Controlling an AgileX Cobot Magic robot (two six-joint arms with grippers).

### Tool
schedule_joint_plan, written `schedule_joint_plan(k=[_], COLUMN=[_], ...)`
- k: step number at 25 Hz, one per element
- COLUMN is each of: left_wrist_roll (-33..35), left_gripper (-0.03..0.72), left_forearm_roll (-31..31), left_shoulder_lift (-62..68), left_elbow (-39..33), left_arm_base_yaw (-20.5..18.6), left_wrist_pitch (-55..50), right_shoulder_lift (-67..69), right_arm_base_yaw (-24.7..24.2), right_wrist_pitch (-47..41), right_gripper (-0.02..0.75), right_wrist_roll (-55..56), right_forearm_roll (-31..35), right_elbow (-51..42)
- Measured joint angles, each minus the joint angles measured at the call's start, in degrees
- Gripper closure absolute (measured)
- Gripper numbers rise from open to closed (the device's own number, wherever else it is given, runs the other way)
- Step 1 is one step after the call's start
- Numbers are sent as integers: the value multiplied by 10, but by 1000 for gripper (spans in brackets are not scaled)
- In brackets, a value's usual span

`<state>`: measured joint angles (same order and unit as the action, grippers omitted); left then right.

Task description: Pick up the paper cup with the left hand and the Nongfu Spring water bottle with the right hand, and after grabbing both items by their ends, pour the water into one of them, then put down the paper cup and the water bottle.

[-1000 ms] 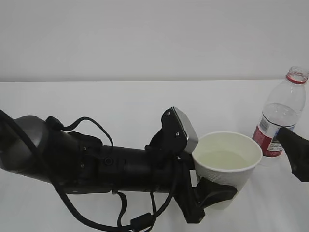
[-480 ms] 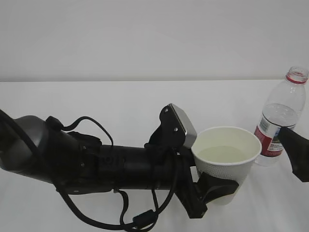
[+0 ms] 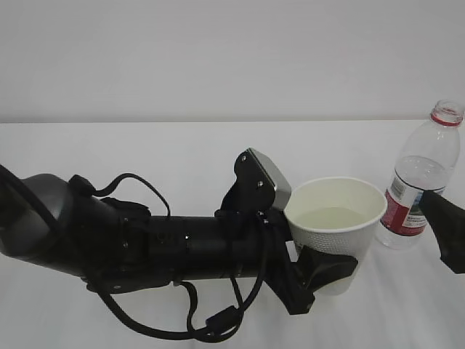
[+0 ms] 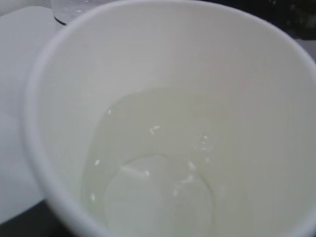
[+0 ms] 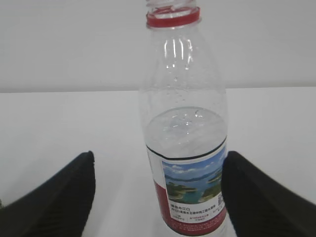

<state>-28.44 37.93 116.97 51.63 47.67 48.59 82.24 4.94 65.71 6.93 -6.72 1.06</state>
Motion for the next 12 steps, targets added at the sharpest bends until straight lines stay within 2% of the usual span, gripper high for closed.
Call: schedule_joint_plan(k=[6,12], left_wrist_roll=[14,16], left_gripper=[200,200], left_forearm_roll=[-30,-34], left_shoulder_lift=[0,0], left_elbow=[0,0], left_arm_base_yaw=[-10,-49], left_wrist_pitch=[0,9], right_shoulder_lift=[0,0], right_arm_base_yaw=[0,0], right_wrist_pitch=[0,0], right_gripper=[141,143], right_wrist_roll=[0,0], right_forearm_roll=[0,0], right_elbow=[0,0])
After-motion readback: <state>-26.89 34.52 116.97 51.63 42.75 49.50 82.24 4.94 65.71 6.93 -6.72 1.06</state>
